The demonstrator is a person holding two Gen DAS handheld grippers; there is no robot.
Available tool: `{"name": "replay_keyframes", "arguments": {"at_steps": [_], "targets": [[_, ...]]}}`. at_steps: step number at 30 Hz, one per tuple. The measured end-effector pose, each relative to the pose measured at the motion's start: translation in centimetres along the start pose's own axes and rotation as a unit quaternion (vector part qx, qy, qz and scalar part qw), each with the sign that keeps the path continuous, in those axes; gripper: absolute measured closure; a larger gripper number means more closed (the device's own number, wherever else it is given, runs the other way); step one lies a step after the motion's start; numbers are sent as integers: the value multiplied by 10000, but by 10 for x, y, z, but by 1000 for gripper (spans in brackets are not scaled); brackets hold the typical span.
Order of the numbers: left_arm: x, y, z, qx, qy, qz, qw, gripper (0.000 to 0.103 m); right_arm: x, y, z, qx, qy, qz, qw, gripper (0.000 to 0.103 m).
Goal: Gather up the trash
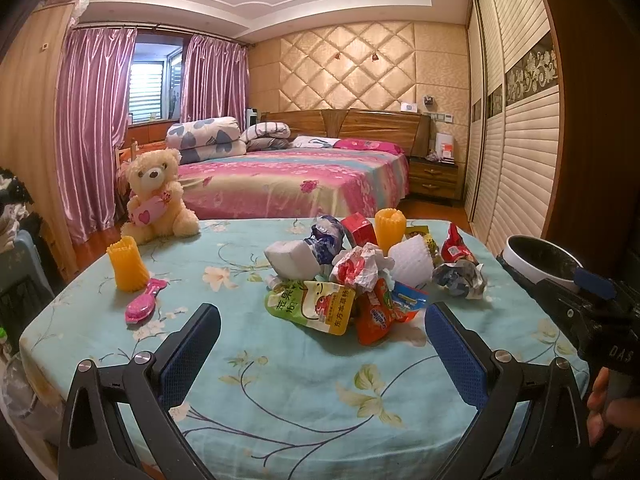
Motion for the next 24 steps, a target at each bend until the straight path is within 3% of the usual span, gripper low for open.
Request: {"name": "replay_keyframes", "arguments": {"at_steps": [24], "targets": [[0,3,2,-37,12,-9,10000,1,1,1,0,-20,-18,88,10000,0]]}}
Point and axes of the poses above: each gripper's, at about its wrist camera, not at the fingertips, and z roughly the way its jaws point, x to its right, y to its underside, the point moved 8 cm from there along z, roughly the way its jaws point, and after that the axes turned 1 degree about y, right-handed, at the moved point
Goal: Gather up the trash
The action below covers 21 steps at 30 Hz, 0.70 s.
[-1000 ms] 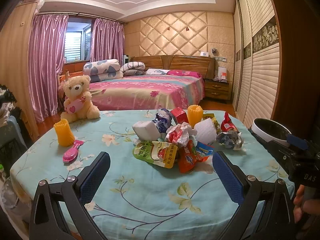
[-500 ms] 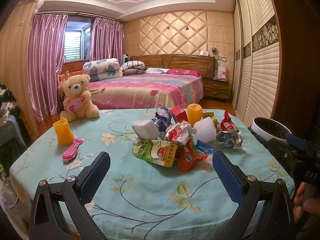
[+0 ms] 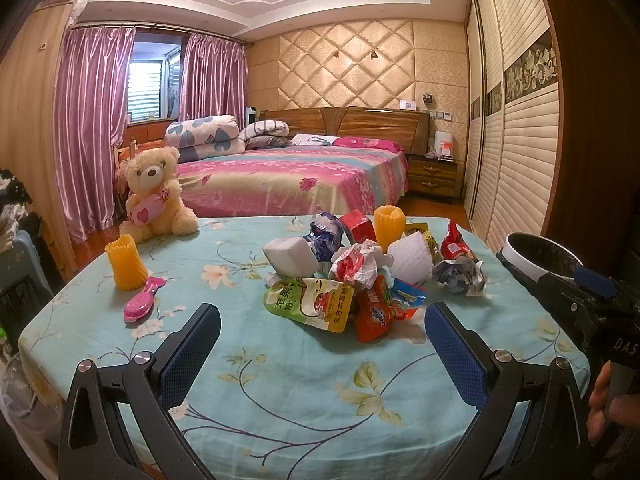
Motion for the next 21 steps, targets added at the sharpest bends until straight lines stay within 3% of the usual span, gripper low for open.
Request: {"name": "replay_keyframes", "arguments": {"at_steps": [21], "targets": [[-6,5,16,-185,-37,-50,9998,1,-4,4,6,-153,-59,135,9998,0]]}}
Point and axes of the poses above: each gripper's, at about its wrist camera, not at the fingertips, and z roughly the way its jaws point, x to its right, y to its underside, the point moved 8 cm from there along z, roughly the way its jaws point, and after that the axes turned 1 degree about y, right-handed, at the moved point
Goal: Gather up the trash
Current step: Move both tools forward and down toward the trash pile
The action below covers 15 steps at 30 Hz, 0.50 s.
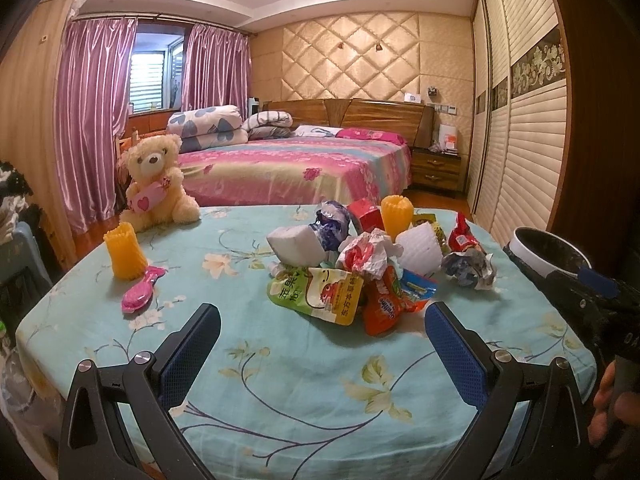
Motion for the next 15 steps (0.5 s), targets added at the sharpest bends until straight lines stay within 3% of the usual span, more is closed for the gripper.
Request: {"name": "replay_keyframes", "arguments": {"at_steps": [15], "targets": [[-8,10,39,-523,-18,-72,9986,2,4,5,23,-318,-37,57,9995,0]]}}
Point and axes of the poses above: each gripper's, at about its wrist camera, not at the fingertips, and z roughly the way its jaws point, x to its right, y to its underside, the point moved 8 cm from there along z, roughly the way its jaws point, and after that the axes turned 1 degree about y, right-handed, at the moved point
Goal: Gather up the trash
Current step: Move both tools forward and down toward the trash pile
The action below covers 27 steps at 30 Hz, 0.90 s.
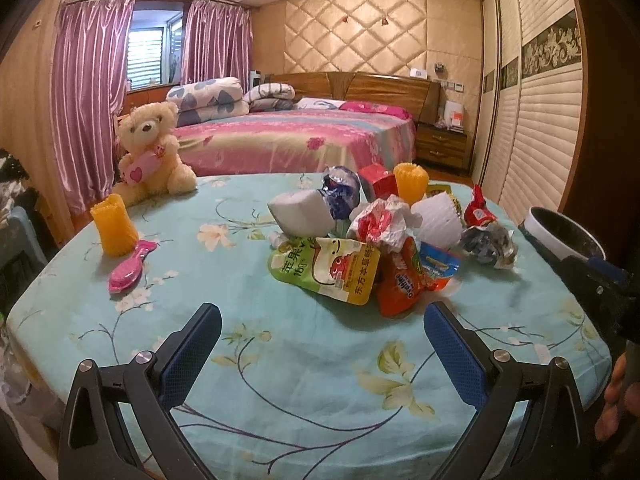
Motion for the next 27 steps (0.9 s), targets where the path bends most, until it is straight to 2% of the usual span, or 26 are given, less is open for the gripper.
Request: {"name": "replay_keyframes", "arguments": {"at_steps": [8,14,19,22,27], "targets": [[7,-2,21,-226,35,30,9997,3,12,2,15,-249,18,99,9996,0],[25,-4,40,-505,370,24,9980,12,31,5,33,-564,82,250,9981,1],[43,-11,55,-671,543,91,9962,18,49,1,51,-806,97,354,9961,14],[46,-14,67,-787,536,125,9954,25,53,0,61,-954,7,423,9945,23],[50,-19,84,-938,517,62,9942,28,52,1,79,-1200,-185,386,9918,33]]}}
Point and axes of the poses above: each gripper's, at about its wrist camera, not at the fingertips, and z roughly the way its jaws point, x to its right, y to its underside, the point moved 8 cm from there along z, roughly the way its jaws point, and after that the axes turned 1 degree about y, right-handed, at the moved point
